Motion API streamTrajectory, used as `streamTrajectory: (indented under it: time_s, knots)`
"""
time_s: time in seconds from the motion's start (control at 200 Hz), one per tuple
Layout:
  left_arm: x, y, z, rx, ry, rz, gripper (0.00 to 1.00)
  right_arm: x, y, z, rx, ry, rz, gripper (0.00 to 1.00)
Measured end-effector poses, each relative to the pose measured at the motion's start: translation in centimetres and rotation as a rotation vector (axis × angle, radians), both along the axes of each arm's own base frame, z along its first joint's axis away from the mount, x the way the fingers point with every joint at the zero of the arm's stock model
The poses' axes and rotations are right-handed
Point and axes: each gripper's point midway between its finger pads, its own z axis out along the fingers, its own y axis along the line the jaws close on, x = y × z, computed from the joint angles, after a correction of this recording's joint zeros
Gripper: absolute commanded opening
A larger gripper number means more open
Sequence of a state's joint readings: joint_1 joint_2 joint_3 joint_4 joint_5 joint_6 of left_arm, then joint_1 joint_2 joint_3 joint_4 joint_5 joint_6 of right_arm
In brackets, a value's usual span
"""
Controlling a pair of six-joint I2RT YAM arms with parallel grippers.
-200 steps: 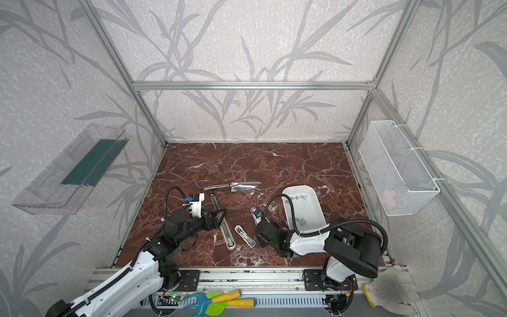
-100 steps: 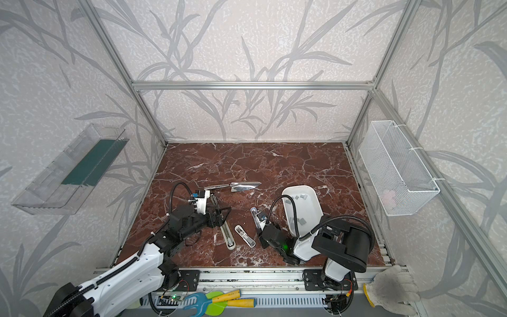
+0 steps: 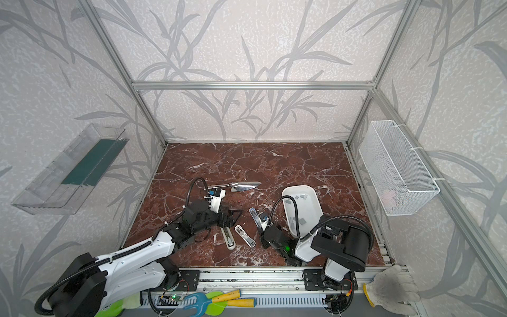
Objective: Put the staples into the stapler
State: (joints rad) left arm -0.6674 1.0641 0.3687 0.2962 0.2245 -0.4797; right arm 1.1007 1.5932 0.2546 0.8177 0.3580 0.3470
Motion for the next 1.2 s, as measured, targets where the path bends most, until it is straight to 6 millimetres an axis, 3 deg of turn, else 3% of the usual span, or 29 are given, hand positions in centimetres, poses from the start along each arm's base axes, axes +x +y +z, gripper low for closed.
streamTrajectory:
  time_s: [0.305,0.54,1.2]
  knots:
    - [0.3,-1.2,-2.3,0.052,0.038,-0.022,0.93,-0.4,-0.8,-0.1,-0.032,0.018,0.003,0.36]
    - [0.7,-1.6,-2.3,0.049,0.026,-0.027,0.93,-0.6,-0.4,0.0,-0.030,0.021,0.024,0.39]
    - [1.0,-2.0,-2.8,0.052,0.033,-0.033,0.93,-0.3,0.0,0.6,-0.040,0.006,0.031,0.35]
